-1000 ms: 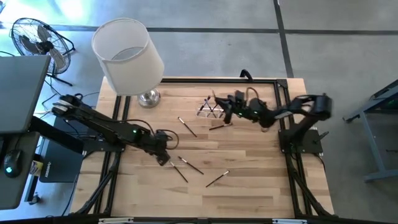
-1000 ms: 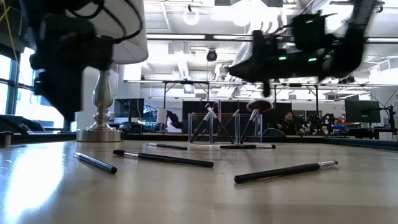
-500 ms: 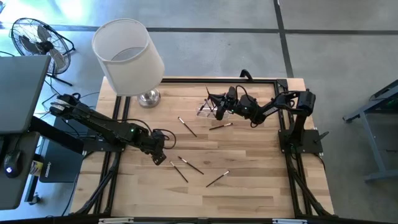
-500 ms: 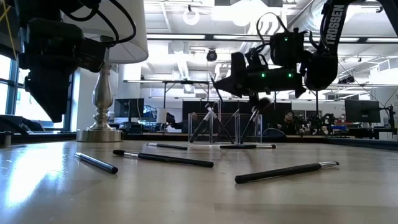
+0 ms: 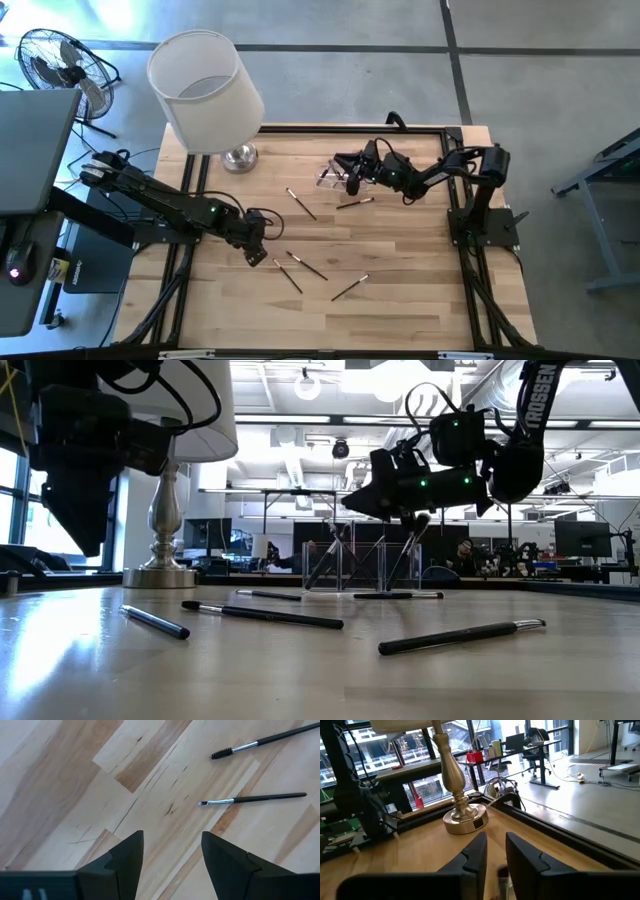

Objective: Put items in baskets/containers
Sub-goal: Put the eyeshadow brush into the transparent organizer

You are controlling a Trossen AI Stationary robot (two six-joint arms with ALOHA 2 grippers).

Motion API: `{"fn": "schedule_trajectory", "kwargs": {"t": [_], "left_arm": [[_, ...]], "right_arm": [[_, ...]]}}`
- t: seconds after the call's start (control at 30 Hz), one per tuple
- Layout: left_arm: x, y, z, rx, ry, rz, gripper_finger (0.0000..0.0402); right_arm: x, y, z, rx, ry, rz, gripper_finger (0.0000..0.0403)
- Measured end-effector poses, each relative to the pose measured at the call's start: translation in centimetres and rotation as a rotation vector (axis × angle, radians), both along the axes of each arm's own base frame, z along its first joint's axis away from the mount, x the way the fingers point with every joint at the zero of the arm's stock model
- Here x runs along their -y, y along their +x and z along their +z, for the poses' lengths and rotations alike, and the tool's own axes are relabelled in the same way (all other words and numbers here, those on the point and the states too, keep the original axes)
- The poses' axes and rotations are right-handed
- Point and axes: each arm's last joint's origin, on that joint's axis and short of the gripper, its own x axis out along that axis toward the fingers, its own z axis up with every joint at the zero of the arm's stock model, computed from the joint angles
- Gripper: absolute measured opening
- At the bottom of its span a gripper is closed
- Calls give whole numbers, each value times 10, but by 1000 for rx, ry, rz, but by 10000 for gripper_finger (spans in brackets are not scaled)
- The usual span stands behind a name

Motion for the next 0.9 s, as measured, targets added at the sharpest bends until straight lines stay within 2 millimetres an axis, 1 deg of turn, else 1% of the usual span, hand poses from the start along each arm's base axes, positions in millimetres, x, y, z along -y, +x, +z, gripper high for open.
{"fn": "schedule_trajectory", "kwargs": {"t": [0.2, 0.33, 0.4, 0.53, 0.6, 0.7, 0.83, 0.9], "left_arm": [[0, 1, 0, 8, -8, 16, 197], [1, 2, 1, 27, -11, 10, 197], [1, 4, 2, 50, -2, -17, 197], [3, 11, 5, 140, 40, -99, 197], [4, 15, 8, 199, 70, -182, 197], [9, 19, 8, 249, 138, -378, 197], [16, 18, -2, 219, 275, -684, 197], [20, 18, -9, 196, 338, -836, 197]], "right_arm": [[-1, -1, 9, 22, -3, 15, 92], [-8, -4, 25, 9, 11, 97, 97], [-17, -7, 33, -61, 38, 119, 98], [-41, -12, 53, -261, 55, 162, 98], [-54, -15, 64, -357, 60, 182, 98], [-75, -20, 77, -459, 64, 212, 98], [-102, -25, 87, -479, 86, 276, 98], [-115, -26, 86, -486, 119, 310, 98]]}}
